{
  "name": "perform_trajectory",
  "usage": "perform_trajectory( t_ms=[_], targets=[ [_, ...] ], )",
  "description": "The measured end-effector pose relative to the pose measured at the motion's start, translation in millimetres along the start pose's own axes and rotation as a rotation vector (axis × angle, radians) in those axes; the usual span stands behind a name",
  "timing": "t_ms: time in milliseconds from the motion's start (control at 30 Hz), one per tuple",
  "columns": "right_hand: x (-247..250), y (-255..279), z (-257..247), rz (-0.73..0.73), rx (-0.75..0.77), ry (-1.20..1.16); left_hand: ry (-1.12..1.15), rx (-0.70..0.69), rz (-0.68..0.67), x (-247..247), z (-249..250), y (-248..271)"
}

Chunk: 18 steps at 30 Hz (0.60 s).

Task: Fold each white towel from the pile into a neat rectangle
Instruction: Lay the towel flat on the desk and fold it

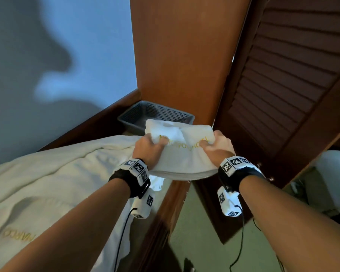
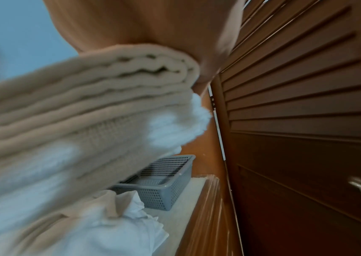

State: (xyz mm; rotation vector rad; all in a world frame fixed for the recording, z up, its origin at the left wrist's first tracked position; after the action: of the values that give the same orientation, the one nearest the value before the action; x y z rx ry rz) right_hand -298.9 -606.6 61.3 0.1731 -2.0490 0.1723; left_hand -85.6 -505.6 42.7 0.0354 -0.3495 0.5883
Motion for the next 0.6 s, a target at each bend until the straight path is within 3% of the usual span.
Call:
perform_trajectory(
  t_ms=[200,400,600],
  targets=[
    [-38.8,-108.1,-34.0,-0.075,0.117,0.119,-0.008,0.147,-0.069,-0.5,-34.1,-85.0],
    [-86.6,-260.0,-73.3,-0.061,0.329,0.161,0.057,0.224,0.008,-35.1,-59.4,-188.4],
    [-146.7,-397.7,-94.3,-0.252,0.451,0.087,0.144,0.376,0.119,-80.0,-82.8,-277.5]
  ],
)
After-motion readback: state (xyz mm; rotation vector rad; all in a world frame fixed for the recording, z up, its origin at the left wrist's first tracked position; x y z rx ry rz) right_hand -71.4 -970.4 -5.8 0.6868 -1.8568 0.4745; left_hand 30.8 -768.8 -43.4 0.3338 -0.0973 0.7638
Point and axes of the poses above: each hand's wrist, its own y-axis away from the middle knuckle, its own x-axis out of the back of the hand, z = x × y, the point moved 3 cm from there along -y, towards the middle knuckle, and after that the axes turned 10 degrees about y, right-handed, at the moved point
